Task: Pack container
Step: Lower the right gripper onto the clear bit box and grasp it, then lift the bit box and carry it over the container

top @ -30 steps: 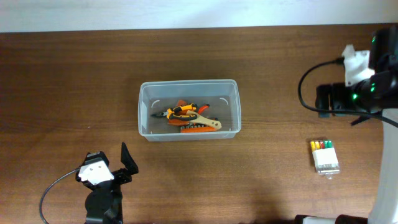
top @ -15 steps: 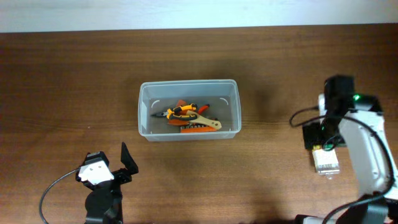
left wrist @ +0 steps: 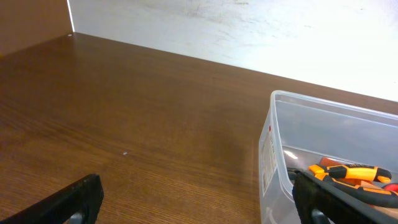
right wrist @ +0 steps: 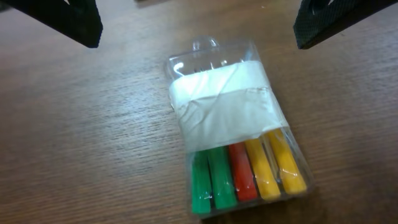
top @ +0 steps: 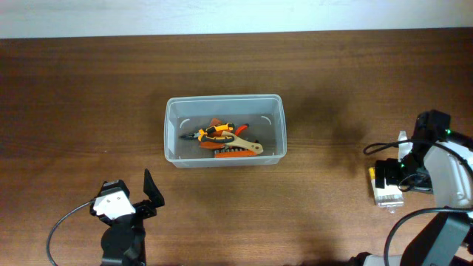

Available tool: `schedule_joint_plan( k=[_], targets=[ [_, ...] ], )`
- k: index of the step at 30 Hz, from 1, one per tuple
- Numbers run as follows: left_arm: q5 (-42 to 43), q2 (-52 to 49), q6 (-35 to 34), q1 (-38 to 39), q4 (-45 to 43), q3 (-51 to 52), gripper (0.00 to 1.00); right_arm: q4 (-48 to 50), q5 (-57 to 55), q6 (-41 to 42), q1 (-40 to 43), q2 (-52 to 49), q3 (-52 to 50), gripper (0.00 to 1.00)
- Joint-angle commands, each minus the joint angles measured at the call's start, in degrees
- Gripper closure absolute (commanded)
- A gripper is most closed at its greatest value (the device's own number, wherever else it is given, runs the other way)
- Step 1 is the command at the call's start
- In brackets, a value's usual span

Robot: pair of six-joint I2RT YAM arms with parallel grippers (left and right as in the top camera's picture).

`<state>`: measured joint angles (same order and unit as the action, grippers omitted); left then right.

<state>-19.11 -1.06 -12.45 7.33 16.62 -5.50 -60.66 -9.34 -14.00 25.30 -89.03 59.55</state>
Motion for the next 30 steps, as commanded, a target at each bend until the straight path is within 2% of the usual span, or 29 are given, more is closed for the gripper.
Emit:
schedule_joint_plan(
  k=[1, 5, 12, 22, 24, 28, 30],
  targets=[
    [-0.2, 0.4, 0.5, 0.2, 0.1, 0.2, 0.01, 1.2, 3.8, -1.2, 0.2, -1.1, -0.4, 0.01],
    [-0.2, 0.4, 0.5, 0.2, 0.1, 0.2, 0.01, 3.4, 3.8, -5.3, 0.2, -3.6, -0.4, 0.01],
    [-0.2, 0.4, 0.5, 0.2, 0.1, 0.2, 0.01, 5.0, 3.8, -5.7, -0.2, -11.5, -0.4, 0.01],
    [-0.2, 0.4, 0.5, 0.2, 0.1, 0.2, 0.01, 10.9, 3.8, -5.5, -0.5, -16.3, -0.4, 0.01],
    [-0.2, 0.4, 0.5, 0.2, 0.1, 0.2, 0.01, 11.4, 3.8, -5.4, -0.5, -16.5, -0.4, 0.12],
    [-0.2, 0.4, 0.5, 0.2, 0.1, 0.2, 0.01, 12.1, 4.2, -5.0, -0.5, -16.5, -0.4, 0.39],
    [-0.2, 0.4, 0.5, 0.2, 0.1, 0.2, 0.01, 12.1, 4.3, -5.0, -0.5, -16.5, -0.4, 0.43]
  ],
)
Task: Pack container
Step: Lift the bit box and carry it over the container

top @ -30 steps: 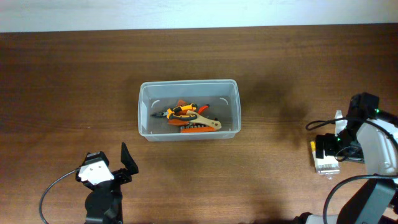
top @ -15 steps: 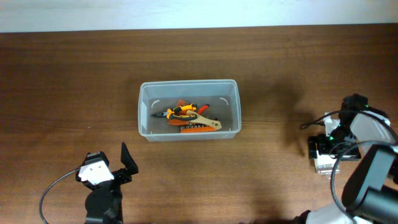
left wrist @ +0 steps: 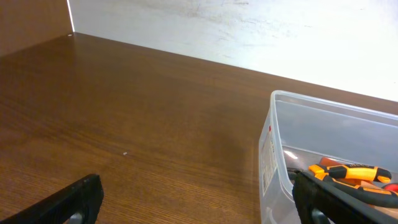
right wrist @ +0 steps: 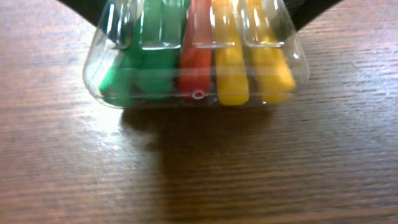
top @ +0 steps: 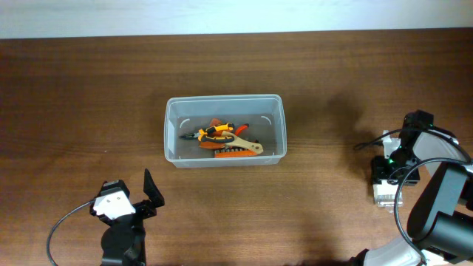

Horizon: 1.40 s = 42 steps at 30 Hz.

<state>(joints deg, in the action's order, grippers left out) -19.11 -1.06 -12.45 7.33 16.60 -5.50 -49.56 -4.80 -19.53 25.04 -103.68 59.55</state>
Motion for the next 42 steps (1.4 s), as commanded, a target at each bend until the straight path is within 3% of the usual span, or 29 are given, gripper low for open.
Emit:
schedule_joint_plan(
  k=[1, 10, 21, 33, 42],
  targets=[
    [-0.2, 0.4, 0.5, 0.2, 0.1, 0.2, 0.01, 1.0, -0.2, 0.5, -0.3, -1.9, -0.4, 0.44],
    [-0.2, 0.4, 0.5, 0.2, 0.1, 0.2, 0.01, 1.5, -0.1, 3.9, -0.3, -1.8, 4.4, 0.46],
    [-0.2, 0.4, 0.5, 0.2, 0.1, 0.2, 0.01, -4.6, 3.2, 3.9, -4.3, -1.8, 22.2, 0.52],
    [-0.2, 0.4, 0.5, 0.2, 0.1, 0.2, 0.01, -8.9, 3.3, 3.7, -26.3, -1.8, 45.0, 0.57],
    [-0.2, 0.4, 0.5, 0.2, 0.1, 0.2, 0.01, -7.2, 3.3, -7.4, -44.5, -1.8, 50.6, 0.61]
  ],
)
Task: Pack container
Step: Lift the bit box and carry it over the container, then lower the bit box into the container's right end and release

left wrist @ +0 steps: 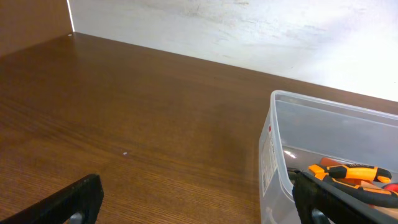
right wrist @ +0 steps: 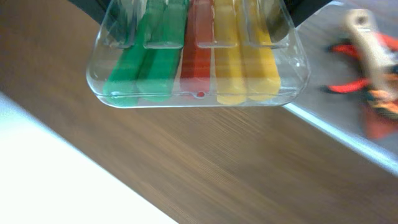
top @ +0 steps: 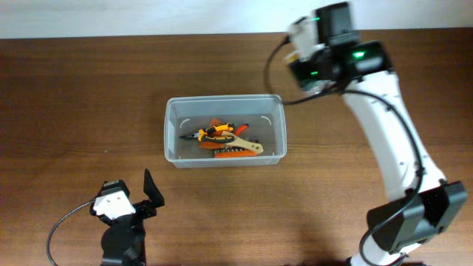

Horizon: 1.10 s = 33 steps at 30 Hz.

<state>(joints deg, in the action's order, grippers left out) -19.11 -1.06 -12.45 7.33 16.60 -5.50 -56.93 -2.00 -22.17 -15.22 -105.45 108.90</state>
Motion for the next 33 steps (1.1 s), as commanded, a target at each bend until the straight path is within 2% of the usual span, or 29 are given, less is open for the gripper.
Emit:
schedule_joint_plan(
  k=[1, 8, 16, 25, 33],
  targets=[
    [-0.2, 0.4, 0.5, 0.2, 0.1, 0.2, 0.01, 0.2, 0.5, -5.9, -6.0, 0.0, 1.2, 0.61],
    [-0.2, 0.4, 0.5, 0.2, 0.1, 0.2, 0.01, 0.6, 0.5, -7.4, -13.4, -0.1, 1.2, 0.62],
    [-0.2, 0.4, 0.5, 0.2, 0.1, 0.2, 0.01, 0.5, 3.0, -5.5, -16.0, -1.6, 0.8, 0.65],
    [-0.2, 0.4, 0.5, 0.2, 0.1, 0.2, 0.01, -0.3, 4.0, 4.9, -16.0, -10.4, 0.8, 0.69],
    [-0.2, 0.4, 0.5, 0.2, 0.1, 0.2, 0.01, -4.5, 3.9, 22.9, -16.0, -14.0, 0.8, 0.71]
  ],
)
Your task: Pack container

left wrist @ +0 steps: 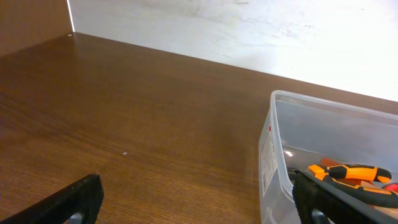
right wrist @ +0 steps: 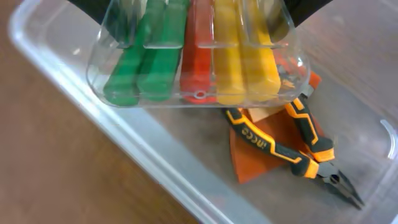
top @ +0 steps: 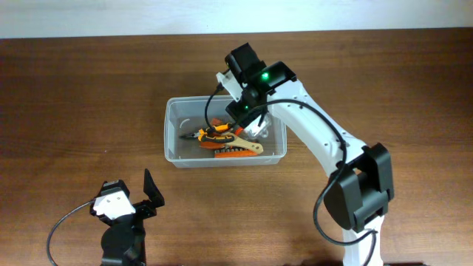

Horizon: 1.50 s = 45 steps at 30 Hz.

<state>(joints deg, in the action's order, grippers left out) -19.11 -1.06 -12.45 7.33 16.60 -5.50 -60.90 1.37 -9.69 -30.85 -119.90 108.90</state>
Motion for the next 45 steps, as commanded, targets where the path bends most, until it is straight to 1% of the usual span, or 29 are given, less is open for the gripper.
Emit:
schedule_joint_plan(
  k=[1, 3, 4, 6, 9, 13, 15, 17, 18, 26, 27, 29, 31, 32, 35, 38, 41, 45],
  targets=[
    [-0.2, 0.4, 0.5, 0.2, 0.1, 0.2, 0.01, -0.7, 0.6, 12.6, -0.4, 0.5, 0.8, 0.72],
    [-0.2, 0.4, 0.5, 0.2, 0.1, 0.2, 0.01, -1.2, 0.6, 15.0, -0.3, 0.5, 0.8, 0.77],
    [-0.2, 0.4, 0.5, 0.2, 0.1, 0.2, 0.01, -1.8, 0.6, 16.1, -0.3, 0.5, 0.8, 0.78],
    [-0.2, 0.4, 0.5, 0.2, 0.1, 0.2, 0.01, -3.5, 0.5, 17.7, -0.3, 0.5, 0.8, 0.78],
    [-0.2, 0.4, 0.5, 0.2, 0.1, 0.2, 0.01, -4.0, 0.3, 17.7, -0.3, 0.5, 0.6, 0.76],
    [-0.2, 0.4, 0.5, 0.2, 0.1, 0.2, 0.01, -3.8, -4.1, 17.8, 0.2, 0.5, -0.5, 0.75],
    [-0.2, 0.4, 0.5, 0.2, 0.1, 0.2, 0.01, -3.8, -4.2, 19.4, 0.9, 0.5, -1.5, 0.75],
    [-0.2, 0.4, 0.5, 0.2, 0.1, 0.2, 0.01, -3.6, -4.1, 21.7, 1.7, 0.5, -3.3, 0.71],
    [-0.2, 0.4, 0.5, 0.2, 0.1, 0.2, 0.01, -3.4, -4.1, 22.2, 2.1, 0.5, -4.1, 0.71],
    [-0.2, 0.4, 0.5, 0.2, 0.1, 0.2, 0.01, -1.3, -3.9, 22.2, 3.9, 0.5, -7.6, 0.70],
    [-0.2, 0.4, 0.5, 0.2, 0.1, 0.2, 0.01, -1.2, -3.9, 22.2, 3.9, 0.5, -7.6, 0.64],
    [-0.2, 0.4, 0.5, 0.2, 0.1, 0.2, 0.01, -1.3, -3.7, 22.2, 3.9, 0.5, -7.6, 0.45],
    [-0.2, 0.4, 0.5, 0.2, 0.1, 0.2, 0.01, -1.3, -3.3, 22.2, 3.9, 0.5, -7.6, 0.21],
    [-0.2, 0.4, 0.5, 0.2, 0.1, 0.2, 0.01, -1.3, -3.1, 22.2, 3.9, 0.5, -7.6, 0.17],
    [-0.2, 0.4, 0.5, 0.2, 0.1, 0.2, 0.01, -1.3, -3.1, 22.2, 3.9, 0.6, -7.5, 0.15],
    [-0.2, 0.4, 0.5, 0.2, 0.1, 0.2, 0.01, -2.5, -3.1, 22.2, 3.9, 0.9, -5.5, 0.15],
    [-0.2, 0.4, 0.5, 0.2, 0.1, 0.2, 0.01, -5.6, -3.9, 21.9, 4.1, 2.0, -0.3, 0.14],
    [-0.2, 0.4, 0.5, 0.2, 0.1, 0.2, 0.01, -11.5, -6.9, 20.9, 6.3, 3.8, 9.8, 0.13]
  ],
)
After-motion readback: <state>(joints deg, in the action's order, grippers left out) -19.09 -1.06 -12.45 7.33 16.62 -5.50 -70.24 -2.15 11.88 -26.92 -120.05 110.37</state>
